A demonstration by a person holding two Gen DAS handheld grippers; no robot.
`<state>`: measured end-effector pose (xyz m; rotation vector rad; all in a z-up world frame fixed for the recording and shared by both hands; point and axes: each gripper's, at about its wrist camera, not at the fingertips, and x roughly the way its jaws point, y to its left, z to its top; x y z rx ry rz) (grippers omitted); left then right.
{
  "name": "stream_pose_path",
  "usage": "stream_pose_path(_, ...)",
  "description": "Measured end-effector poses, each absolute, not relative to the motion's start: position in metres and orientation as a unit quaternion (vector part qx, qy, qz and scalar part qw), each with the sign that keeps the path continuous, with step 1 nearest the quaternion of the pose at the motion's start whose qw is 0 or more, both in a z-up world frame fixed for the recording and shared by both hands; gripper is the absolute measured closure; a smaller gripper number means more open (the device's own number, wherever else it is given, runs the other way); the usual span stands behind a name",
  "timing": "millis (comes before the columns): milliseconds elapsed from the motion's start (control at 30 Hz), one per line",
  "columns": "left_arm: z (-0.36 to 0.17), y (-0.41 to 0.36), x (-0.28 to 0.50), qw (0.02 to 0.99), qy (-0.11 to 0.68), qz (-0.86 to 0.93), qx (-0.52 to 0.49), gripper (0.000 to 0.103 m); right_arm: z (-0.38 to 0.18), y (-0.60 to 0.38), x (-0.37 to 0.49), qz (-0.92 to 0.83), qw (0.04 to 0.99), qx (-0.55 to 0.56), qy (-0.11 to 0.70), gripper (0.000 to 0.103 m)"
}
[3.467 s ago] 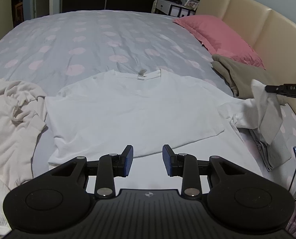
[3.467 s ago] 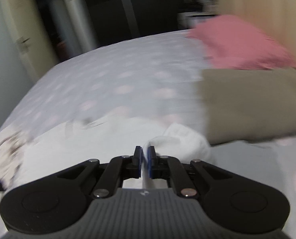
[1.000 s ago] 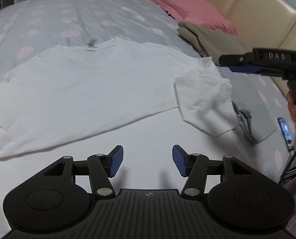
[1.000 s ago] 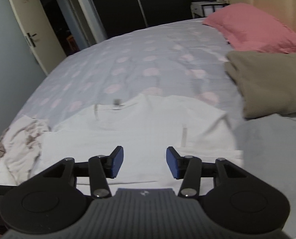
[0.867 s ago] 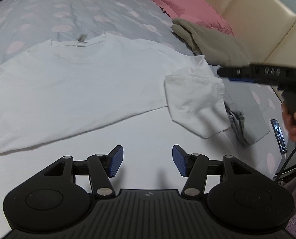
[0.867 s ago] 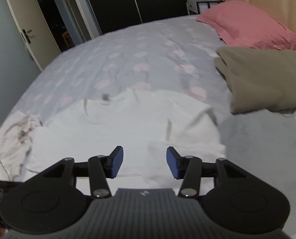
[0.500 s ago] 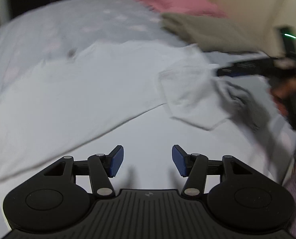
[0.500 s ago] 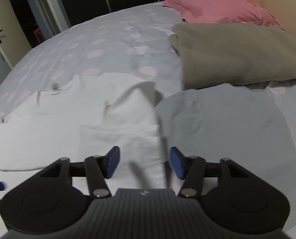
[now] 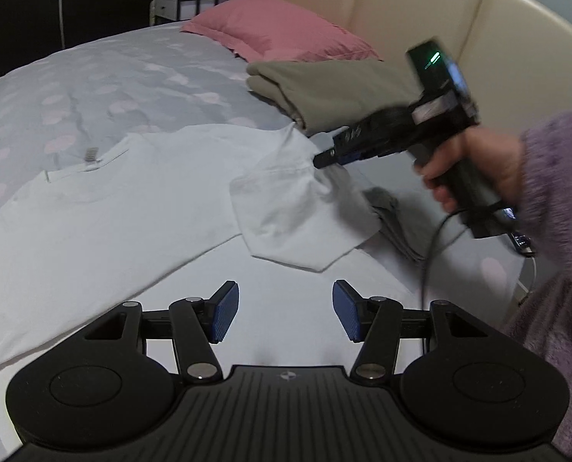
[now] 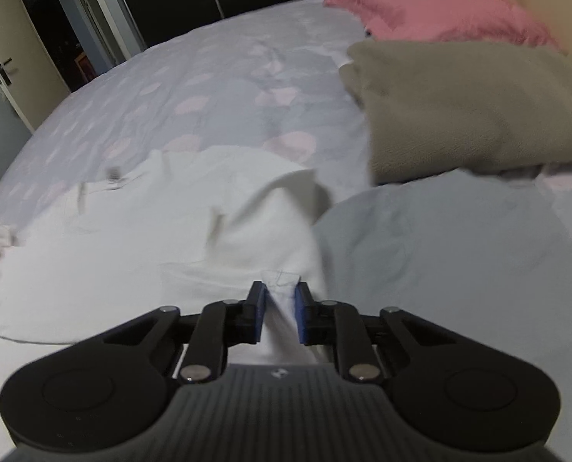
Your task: Fold clothes
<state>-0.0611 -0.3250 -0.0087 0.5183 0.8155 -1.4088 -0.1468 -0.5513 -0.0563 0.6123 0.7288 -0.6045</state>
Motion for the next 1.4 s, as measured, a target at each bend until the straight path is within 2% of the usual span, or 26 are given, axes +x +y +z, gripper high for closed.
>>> stream_pose_path(67, -0.008, -0.327, -0.059, 0.658, 0.361, -0.623, 0.220, 0.051, -0.042, -0.543, -0.140, -0.258, 0.846, 0.319, 0.341, 0.087)
stream_pose_path(433, -0.011, -0.343, -0.022, 0.670, 0.397, -0.611, 0.143, 0.047, 0.006, -0.467, -0.079, -0.116, 0.880, 0.297, 0.352, 0.087)
stream_pose_path(633, -0.023, -0.355, -0.005, 0.673, 0.418, -0.597, 0.121, 0.047, -0.005, -0.463, -0.066, -0.098, 0.867, 0.326, 0.364, 0.087)
stream_pose_path(733, -0.029, -0.364, 0.001, 0.681, 0.428, -0.582, 0.118, 0.047, -0.001, -0.454, -0.060, -0.083, 0.870, 0.320, 0.365, 0.094)
stream_pose_path(767, -0.031, -0.367, 0.003, 0.687, 0.431, -0.572, 0.123, 0.049, 0.000, -0.453, -0.060, -0.078, 0.871, 0.323, 0.363, 0.094)
stream_pose_path(800, -0.034, -0.370, 0.007, 0.687, 0.432, -0.570, 0.124, 0.056, 0.001, -0.453, -0.060, -0.077, 0.871, 0.323, 0.362, 0.094)
stream_pose_path(833, -0.037, -0.373, 0.010, 0.687, 0.434, -0.569, 0.124, 0.072, 0.002, -0.454, -0.060, -0.076, 0.872, 0.321, 0.361, 0.094)
stream_pose_path(867, -0.042, -0.376, 0.015, 0.685, 0.440, -0.567, 0.125, 0.081, 0.004, -0.454, -0.060, -0.075, 0.873, 0.320, 0.361, 0.094)
stream_pose_path(900, -0.047, -0.379, 0.019, 0.685, 0.447, -0.561, 0.131, 0.087, 0.004, -0.456, -0.061, -0.078, 0.873, 0.319, 0.360, 0.094)
stream_pose_path(933, -0.053, -0.383, 0.024, 0.685, 0.454, -0.553, 0.137, 0.088, 0.003, -0.459, -0.063, -0.084, 0.873, 0.320, 0.359, 0.093)
stream_pose_path(1100, -0.070, -0.380, 0.046, 0.706, 0.472, -0.508, 0.144, 0.087, -0.004, -0.481, -0.079, -0.130, 0.869, 0.312, 0.363, 0.089)
stream_pose_path(1167, -0.070, -0.377, 0.055, 0.718, 0.469, -0.493, 0.147, 0.076, -0.010, -0.490, -0.087, -0.148, 0.864, 0.310, 0.368, 0.088)
stream_pose_path(1233, -0.071, -0.372, 0.063, 0.735, 0.465, -0.469, 0.153, 0.059, -0.016, -0.498, -0.095, -0.162, 0.859, 0.308, 0.375, 0.086)
stream_pose_path(1300, -0.076, -0.367, 0.071, 0.747, 0.468, -0.446, 0.159, 0.058, -0.024, -0.503, -0.100, -0.173, 0.855, 0.304, 0.382, 0.078)
stream_pose_path(1333, -0.079, -0.364, 0.074, 0.749, 0.473, -0.435, 0.161, 0.058, -0.028, -0.504, -0.103, -0.178, 0.853, 0.304, 0.385, 0.070)
stream_pose_path(1400, -0.092, -0.361, 0.078, 0.741, 0.489, -0.431, 0.158, 0.058, -0.035, -0.508, -0.110, -0.185, 0.848, 0.304, 0.392, 0.069)
